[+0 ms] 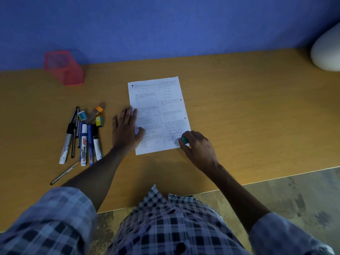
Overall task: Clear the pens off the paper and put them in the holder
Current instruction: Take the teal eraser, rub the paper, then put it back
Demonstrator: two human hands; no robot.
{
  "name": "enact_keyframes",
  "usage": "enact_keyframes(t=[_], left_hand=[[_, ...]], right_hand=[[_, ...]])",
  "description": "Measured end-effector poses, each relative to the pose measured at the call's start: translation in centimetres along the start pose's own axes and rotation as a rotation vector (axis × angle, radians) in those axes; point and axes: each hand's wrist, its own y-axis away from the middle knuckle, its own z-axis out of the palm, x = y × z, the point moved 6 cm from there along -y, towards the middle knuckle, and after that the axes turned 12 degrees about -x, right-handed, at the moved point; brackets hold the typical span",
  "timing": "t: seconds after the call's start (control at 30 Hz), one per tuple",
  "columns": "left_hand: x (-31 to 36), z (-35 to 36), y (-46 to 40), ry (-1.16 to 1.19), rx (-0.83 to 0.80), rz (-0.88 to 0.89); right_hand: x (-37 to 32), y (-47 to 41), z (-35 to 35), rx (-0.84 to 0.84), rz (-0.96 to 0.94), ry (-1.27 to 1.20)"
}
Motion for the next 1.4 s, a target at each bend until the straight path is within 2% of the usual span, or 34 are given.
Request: enact_keyframes(t=[0.67,1.13,1.4], left_hand=[[0.1,0.0,0.0,0.006,0.01,0.002],[-0.4,0.5,-0.2,-0.004,0.021,0.001],[-0.4,0.4,-0.1,0.008,0.027,0.006]], right_hand=[[-0.2,-0.7,1.1,-0.036,-0.003,0.075],[-0.3,-0.9,2.1,0.003,0.016,0.055],[-0.3,-0.9,2.6,0.09,0.085,0.054]])
